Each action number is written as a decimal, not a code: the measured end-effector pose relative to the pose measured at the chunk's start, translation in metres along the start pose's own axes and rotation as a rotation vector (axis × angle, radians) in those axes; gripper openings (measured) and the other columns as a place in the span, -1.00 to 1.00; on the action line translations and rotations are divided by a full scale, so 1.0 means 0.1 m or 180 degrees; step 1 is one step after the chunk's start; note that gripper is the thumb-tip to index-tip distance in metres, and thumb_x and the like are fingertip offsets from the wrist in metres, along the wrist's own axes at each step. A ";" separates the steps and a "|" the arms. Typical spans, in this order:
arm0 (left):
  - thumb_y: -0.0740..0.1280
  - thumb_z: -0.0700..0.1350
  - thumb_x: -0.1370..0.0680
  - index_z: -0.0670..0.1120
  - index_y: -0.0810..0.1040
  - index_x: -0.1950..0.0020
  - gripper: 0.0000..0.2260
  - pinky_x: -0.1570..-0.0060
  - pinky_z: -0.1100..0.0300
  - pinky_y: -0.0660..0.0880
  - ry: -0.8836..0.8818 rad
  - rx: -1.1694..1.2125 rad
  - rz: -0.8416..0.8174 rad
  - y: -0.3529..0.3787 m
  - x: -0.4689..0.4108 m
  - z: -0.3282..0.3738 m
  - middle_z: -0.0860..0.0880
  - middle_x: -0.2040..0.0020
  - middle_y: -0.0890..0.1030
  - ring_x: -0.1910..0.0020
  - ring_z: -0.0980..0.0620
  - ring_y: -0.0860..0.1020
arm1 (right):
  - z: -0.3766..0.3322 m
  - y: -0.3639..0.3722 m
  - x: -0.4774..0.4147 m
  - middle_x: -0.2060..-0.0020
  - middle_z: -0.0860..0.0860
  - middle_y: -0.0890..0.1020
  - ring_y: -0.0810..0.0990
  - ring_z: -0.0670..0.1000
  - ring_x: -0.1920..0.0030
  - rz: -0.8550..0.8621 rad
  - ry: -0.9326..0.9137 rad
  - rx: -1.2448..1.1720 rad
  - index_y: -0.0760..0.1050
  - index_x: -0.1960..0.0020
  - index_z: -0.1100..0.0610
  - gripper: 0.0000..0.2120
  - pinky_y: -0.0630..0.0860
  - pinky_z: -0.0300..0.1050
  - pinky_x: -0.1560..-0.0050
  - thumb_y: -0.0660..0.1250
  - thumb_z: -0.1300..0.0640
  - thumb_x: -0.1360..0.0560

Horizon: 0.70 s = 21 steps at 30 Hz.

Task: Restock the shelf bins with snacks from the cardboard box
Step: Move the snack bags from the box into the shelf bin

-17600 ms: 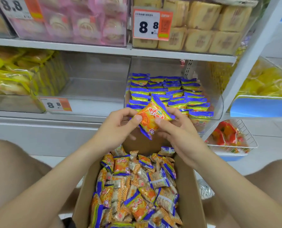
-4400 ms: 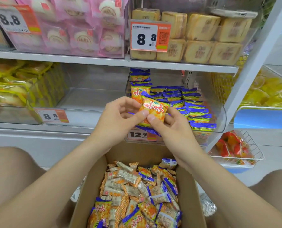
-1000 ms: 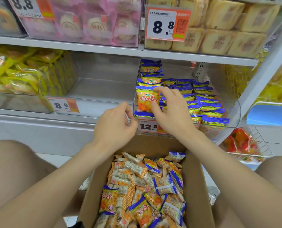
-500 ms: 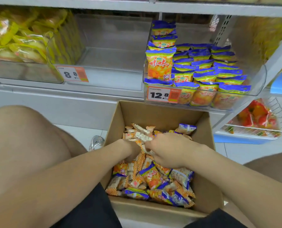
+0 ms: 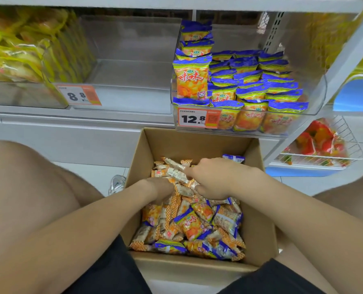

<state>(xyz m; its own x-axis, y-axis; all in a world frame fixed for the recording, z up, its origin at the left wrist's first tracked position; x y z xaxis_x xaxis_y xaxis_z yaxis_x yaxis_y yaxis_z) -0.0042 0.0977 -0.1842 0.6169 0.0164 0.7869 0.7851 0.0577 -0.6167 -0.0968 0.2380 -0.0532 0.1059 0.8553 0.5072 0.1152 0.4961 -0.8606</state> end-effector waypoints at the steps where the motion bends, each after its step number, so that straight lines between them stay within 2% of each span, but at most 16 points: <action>1: 0.31 -0.24 -0.62 -0.15 0.61 -0.13 -0.88 0.13 0.04 0.48 0.0012 0.0218 0.0144 -0.06 0.00 -0.04 -0.02 0.06 0.58 0.13 -0.03 0.53 | 0.03 0.02 0.01 -0.06 0.09 0.59 0.56 0.10 0.14 -0.0086 0.0051 -0.0026 0.44 -0.38 0.06 -0.70 0.52 -0.02 0.25 0.21 0.14 -0.66; 3: 0.30 -0.20 -0.60 -0.07 0.61 -0.04 -0.89 0.05 -0.03 0.56 0.0099 0.0739 0.0501 -0.28 0.08 -0.11 0.03 0.08 0.62 0.11 -0.04 0.57 | 0.10 0.03 0.04 -0.15 0.12 0.55 0.52 0.04 0.21 -0.0295 0.0221 -0.0093 0.40 -0.42 0.04 -0.62 0.47 -0.05 0.33 0.23 0.25 -0.63; 5: 0.34 -0.13 -0.62 0.07 0.59 -0.03 -0.91 -0.02 0.01 0.55 0.0325 0.1171 0.0905 -0.56 0.26 -0.12 0.09 0.04 0.62 0.05 0.02 0.59 | 0.19 -0.01 0.10 -0.16 0.11 0.52 0.57 0.08 0.13 -0.0356 0.0383 -0.0211 0.42 -0.38 0.06 -0.66 0.54 0.00 0.25 0.28 0.20 -0.62; 7: 0.35 -0.04 -0.66 0.15 0.56 -0.07 -0.93 -0.01 0.05 0.54 0.0555 0.1487 0.1389 -0.83 0.45 -0.10 0.10 0.03 0.62 0.06 0.07 0.59 | 0.31 -0.09 0.15 -0.10 0.08 0.56 0.59 0.09 0.00 -0.0179 0.0507 -0.0378 0.47 -0.28 0.09 -0.68 0.60 0.06 0.04 0.33 -0.08 -0.63; 9: 0.34 0.02 -0.67 0.14 0.57 -0.11 -0.96 0.06 0.08 0.53 0.0721 0.1732 0.2012 -1.04 0.67 -0.06 0.07 0.07 0.64 0.11 0.08 0.59 | 0.40 -0.22 0.23 0.07 0.05 0.62 0.56 0.02 0.08 0.0158 0.0600 -0.0752 0.53 -0.09 0.12 -0.50 0.56 0.05 0.09 0.31 -0.34 -0.57; 10: 0.35 0.02 -0.68 0.13 0.59 -0.12 -0.95 0.09 0.11 0.54 0.0809 0.1895 0.2300 -1.12 0.78 -0.05 0.07 0.08 0.65 0.13 0.10 0.60 | 0.44 -0.29 0.28 0.19 0.02 0.63 0.55 -0.01 0.19 0.0394 0.0640 -0.1085 0.56 0.01 0.13 -0.46 0.53 0.05 0.16 0.32 -0.38 -0.54; 12: 0.38 -0.01 -0.67 0.08 0.63 -0.13 -0.93 0.11 0.18 0.55 0.0966 0.2275 0.2814 -1.26 0.98 -0.02 0.08 0.07 0.66 0.10 0.12 0.62 | 0.48 -0.43 0.36 0.36 -0.07 0.56 0.51 -0.10 0.35 0.0847 0.0626 -0.1808 0.60 0.07 0.11 -0.53 0.48 -0.04 0.27 0.40 -0.33 -0.52; 13: 0.41 -0.02 -0.65 0.05 0.65 -0.14 -0.91 0.11 0.19 0.56 0.1028 0.2485 0.3084 -1.33 1.08 -0.01 0.08 0.06 0.67 0.09 0.12 0.64 | 0.50 -0.50 0.41 0.31 -0.11 0.57 0.53 -0.16 0.31 0.1029 0.0623 -0.2174 0.62 -0.01 0.07 -0.62 0.50 -0.12 0.22 0.45 -0.26 -0.52; 15: 0.46 -0.03 -0.62 0.00 0.67 -0.11 -0.89 0.12 0.19 0.60 0.1078 0.3069 0.3576 -1.45 1.26 0.01 0.04 0.08 0.69 0.12 0.09 0.67 | 0.51 -0.61 0.51 0.04 -0.16 0.68 0.64 -0.25 0.02 0.1350 0.0563 -0.2918 0.61 -0.20 -0.02 -0.74 0.61 -0.18 -0.05 0.50 -0.06 -0.56; 16: 0.49 -0.04 -0.59 -0.02 0.67 -0.09 -0.89 0.13 0.20 0.61 0.1122 0.3332 0.3736 -1.51 1.34 0.03 0.02 0.08 0.70 0.13 0.08 0.67 | 0.50 -0.65 0.56 -0.02 -0.17 0.70 0.65 -0.29 -0.04 0.1555 0.0506 -0.3300 0.59 -0.18 -0.07 -0.79 0.63 -0.19 -0.12 0.49 0.05 -0.57; 18: 0.53 -0.09 -0.55 -0.05 0.70 -0.09 -0.86 0.10 0.24 0.63 0.1200 0.3531 0.3918 -1.62 1.47 0.05 0.04 0.05 0.72 0.06 0.10 0.69 | 0.47 -0.72 0.62 0.01 -0.13 0.73 0.70 -0.24 -0.02 0.2053 0.0471 -0.4002 0.57 -0.12 -0.10 -0.77 0.65 -0.17 -0.11 0.48 0.18 -0.58; 21: 0.55 -0.11 -0.54 -0.06 0.72 -0.06 -0.87 0.06 0.25 0.62 0.1174 0.3643 0.4216 -1.76 1.57 0.06 0.08 0.04 0.73 -0.01 0.14 0.69 | 0.45 -0.81 0.65 -0.04 -0.04 0.75 0.73 -0.07 -0.05 0.2358 0.0528 -0.4304 0.60 -0.27 -0.04 -0.68 0.64 -0.08 -0.15 0.50 0.17 -0.54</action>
<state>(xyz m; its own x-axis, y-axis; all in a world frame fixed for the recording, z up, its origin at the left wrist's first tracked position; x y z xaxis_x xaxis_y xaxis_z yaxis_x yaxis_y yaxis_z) -0.0459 0.0958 0.0478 0.8464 0.4298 -0.3146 -0.5212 0.7901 -0.3227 -0.1440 0.2605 0.0477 0.6343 0.7690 0.0793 0.7549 -0.5940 -0.2779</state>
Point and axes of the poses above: each hand's wrist, its own x-axis away from the middle knuckle, its own y-axis out of the palm, z = x × y, the point moved 2 cm from there along -x, towards the middle knuckle
